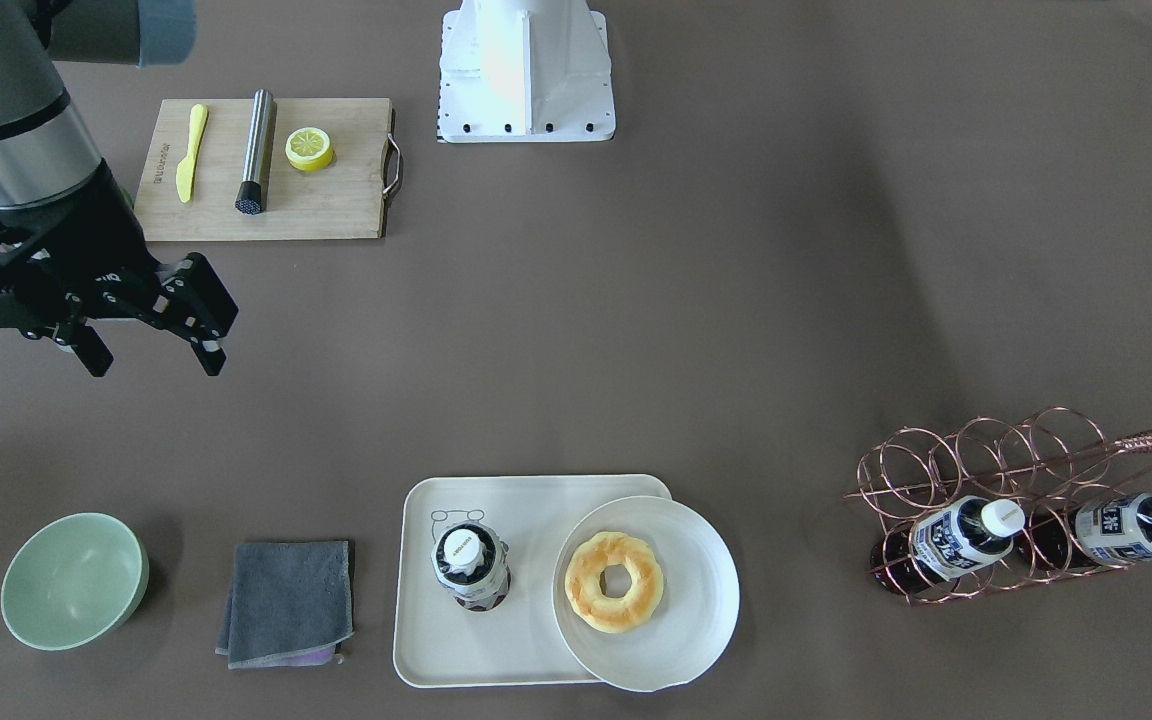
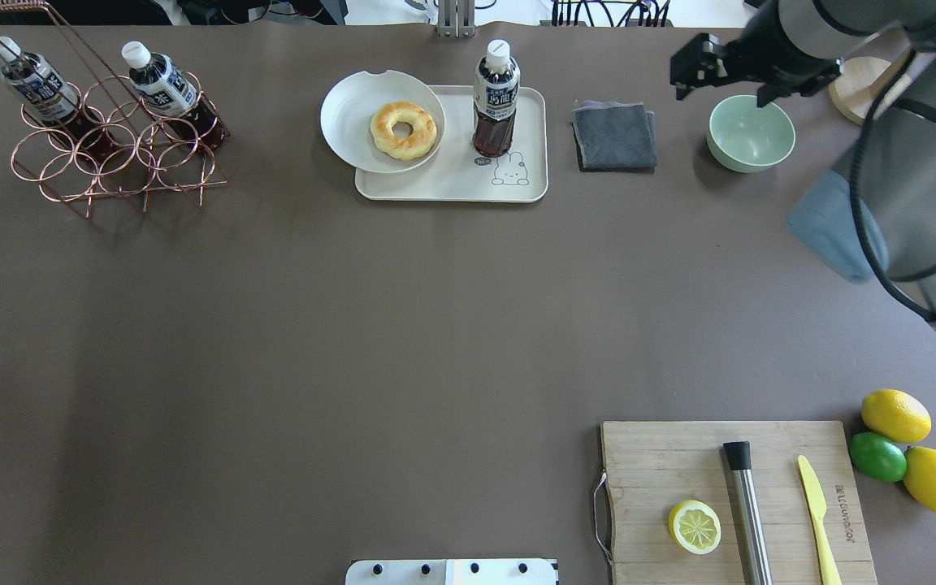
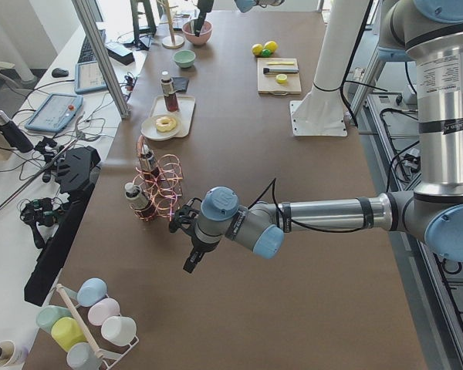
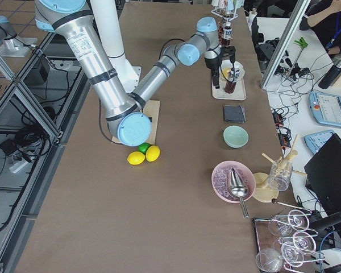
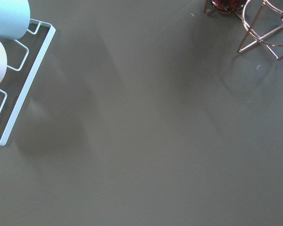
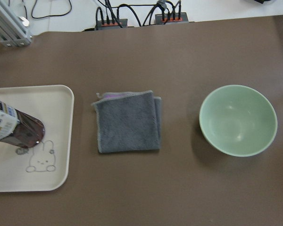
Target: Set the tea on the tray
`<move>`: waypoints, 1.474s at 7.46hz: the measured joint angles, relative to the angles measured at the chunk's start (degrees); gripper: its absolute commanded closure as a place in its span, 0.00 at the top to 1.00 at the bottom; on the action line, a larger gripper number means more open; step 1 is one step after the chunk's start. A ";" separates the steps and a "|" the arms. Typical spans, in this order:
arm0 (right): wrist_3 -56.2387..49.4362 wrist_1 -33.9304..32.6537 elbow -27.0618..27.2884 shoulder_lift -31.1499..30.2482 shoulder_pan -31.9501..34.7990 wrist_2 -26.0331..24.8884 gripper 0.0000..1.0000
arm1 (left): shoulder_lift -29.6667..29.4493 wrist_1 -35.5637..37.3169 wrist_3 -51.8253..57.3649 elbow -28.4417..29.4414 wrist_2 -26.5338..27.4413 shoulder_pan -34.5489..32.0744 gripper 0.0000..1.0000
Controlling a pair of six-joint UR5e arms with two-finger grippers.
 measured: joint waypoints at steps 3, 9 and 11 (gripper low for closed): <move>-10.02 0.97 8.30 -20.93 3.21 0.95 1.00 | 0.05 0.00 0.06 -0.09 -0.02 -0.26 0.99; -61.65 7.72 -7.62 -38.82 31.56 18.50 1.00 | -0.47 -0.01 0.00 0.06 -0.08 -0.31 0.99; -64.37 7.48 -8.83 -40.86 33.50 15.30 1.00 | 0.28 -1.42 0.50 1.06 0.20 -0.35 0.99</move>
